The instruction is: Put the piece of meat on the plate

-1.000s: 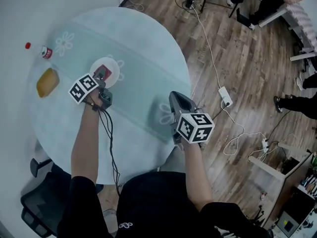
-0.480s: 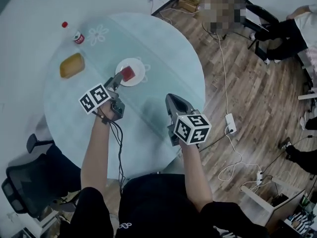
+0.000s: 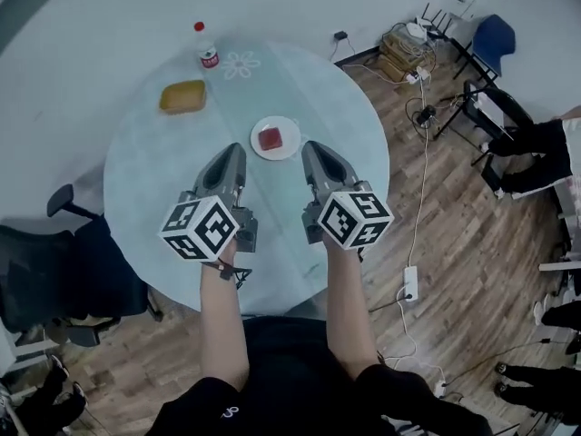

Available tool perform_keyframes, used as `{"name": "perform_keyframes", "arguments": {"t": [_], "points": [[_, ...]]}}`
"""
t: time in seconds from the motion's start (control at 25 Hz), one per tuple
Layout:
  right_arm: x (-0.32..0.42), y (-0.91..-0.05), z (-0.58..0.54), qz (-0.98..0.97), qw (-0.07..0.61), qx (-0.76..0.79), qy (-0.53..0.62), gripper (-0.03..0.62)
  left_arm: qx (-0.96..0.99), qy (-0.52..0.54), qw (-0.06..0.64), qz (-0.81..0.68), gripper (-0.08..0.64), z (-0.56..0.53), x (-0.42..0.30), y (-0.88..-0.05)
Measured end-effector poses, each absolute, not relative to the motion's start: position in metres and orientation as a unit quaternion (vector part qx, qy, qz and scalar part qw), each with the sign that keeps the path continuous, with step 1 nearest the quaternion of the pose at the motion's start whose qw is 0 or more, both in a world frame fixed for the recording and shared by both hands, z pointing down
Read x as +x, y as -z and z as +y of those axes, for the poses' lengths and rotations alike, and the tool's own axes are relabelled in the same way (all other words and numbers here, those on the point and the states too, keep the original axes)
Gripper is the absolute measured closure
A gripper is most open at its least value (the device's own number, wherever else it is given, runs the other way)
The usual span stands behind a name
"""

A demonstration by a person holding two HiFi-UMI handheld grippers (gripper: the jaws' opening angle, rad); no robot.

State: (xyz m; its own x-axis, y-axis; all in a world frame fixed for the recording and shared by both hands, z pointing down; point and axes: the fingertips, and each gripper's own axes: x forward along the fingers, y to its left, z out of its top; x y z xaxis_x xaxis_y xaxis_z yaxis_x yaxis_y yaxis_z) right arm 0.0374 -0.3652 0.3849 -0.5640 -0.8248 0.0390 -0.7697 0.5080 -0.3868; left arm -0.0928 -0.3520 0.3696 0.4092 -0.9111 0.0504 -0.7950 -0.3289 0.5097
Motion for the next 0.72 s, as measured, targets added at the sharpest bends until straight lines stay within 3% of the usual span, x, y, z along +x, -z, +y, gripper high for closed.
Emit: {"name": "perform_keyframes", "arguments": {"t": [0.12,0.28,0.72], "points": [[0.030,-0.366,-0.353,0.874,0.019,-0.466,0.136,0.584,0.792,0.069,0.185,-0.578,0.566,-0.323,-0.096,-0.362],[0.025,-0.360,-0.337,0.883,0.005,-0.454,0.118,0.584,0.796,0.030,0.111,-0.595,0.566,-0.304,-0.087,-0.345],[0.018,-0.346,-0.324,0.889,0.003,-0.447,0.094,0.584,0.789,0.019,0.086,-0.608,0.565,-0.289,-0.091,-0.332]]}}
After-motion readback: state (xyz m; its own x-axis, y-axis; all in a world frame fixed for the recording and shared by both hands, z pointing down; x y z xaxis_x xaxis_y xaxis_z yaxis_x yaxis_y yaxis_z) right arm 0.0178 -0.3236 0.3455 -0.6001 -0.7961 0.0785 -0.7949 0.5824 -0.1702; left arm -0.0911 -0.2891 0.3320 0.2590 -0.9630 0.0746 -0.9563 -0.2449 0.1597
